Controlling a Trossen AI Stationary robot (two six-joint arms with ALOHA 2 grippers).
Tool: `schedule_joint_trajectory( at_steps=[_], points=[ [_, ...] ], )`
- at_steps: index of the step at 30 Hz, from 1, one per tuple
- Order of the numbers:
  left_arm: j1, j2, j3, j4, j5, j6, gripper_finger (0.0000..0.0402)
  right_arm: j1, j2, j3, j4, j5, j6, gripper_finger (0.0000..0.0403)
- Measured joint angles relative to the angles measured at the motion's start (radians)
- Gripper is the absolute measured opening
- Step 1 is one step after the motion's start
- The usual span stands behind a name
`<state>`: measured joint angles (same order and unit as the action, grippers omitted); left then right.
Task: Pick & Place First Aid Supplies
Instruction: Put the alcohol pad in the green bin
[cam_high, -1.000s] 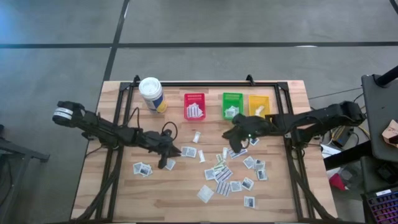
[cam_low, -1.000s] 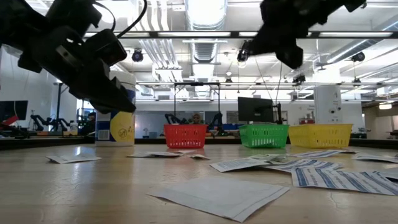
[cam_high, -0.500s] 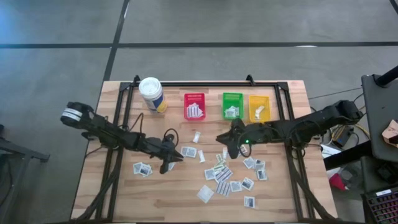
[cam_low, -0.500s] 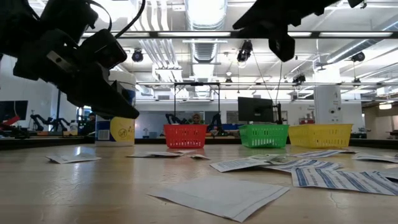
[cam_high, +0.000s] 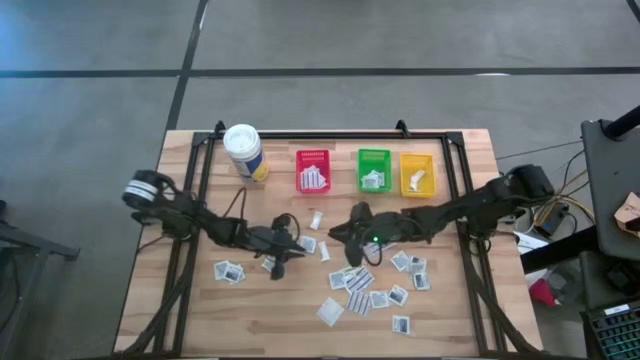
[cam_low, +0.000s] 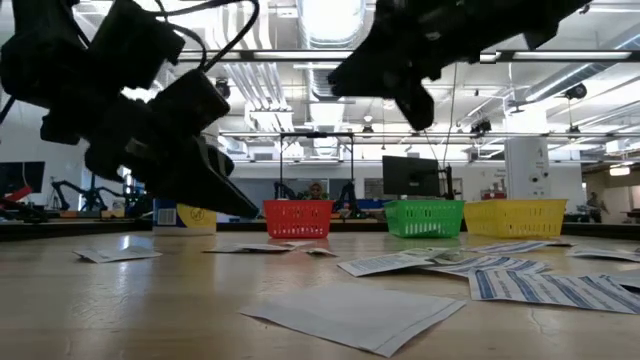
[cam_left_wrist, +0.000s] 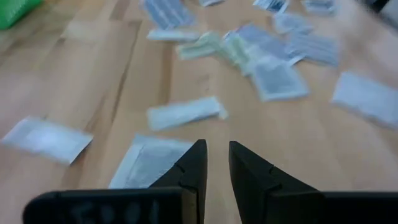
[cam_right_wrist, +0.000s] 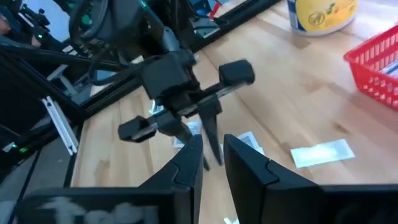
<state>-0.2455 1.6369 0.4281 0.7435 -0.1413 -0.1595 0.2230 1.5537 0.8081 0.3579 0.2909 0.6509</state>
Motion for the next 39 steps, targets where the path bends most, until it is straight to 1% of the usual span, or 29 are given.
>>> schedule_joint_trajectory(
  at_steps=[6, 12, 24, 28, 31, 33, 39],
  points=[
    [0.009, 0.018, -0.004, -0.02, -0.074, 0.0, 0.0064, 0.0, 0.083, 0.026, -0.005, -0.002, 0.045, 0.0065],
    [0.011, 0.008, -0.006, -0.029, -0.079, -0.005, 0.0064, 0.0, 0.165, 0.082, 0.005, -0.01, 0.049, 0.0059],
    [0.015, 0.07, -0.012, -0.033, -0.092, -0.043, 0.0064, -0.001, 0.278, 0.177, -0.004, -0.011, 0.045, 0.0068],
    [0.015, 0.086, -0.009, -0.025, -0.095, -0.06, 0.0064, -0.007, 0.318, 0.199, -0.009, -0.004, 0.056, 0.0076],
    [0.015, 0.084, -0.006, -0.03, -0.092, -0.061, 0.0064, -0.024, 0.338, 0.204, -0.005, 0.004, 0.111, 0.0085],
    [0.015, 0.087, -0.002, -0.027, -0.091, -0.062, 0.0064, -0.036, 0.336, 0.196, -0.044, 0.004, 0.134, 0.0093],
    [0.015, 0.081, -0.006, -0.029, -0.084, -0.062, 0.0064, -0.063, 0.374, 0.204, -0.063, -0.001, 0.226, 0.012]
  ],
)
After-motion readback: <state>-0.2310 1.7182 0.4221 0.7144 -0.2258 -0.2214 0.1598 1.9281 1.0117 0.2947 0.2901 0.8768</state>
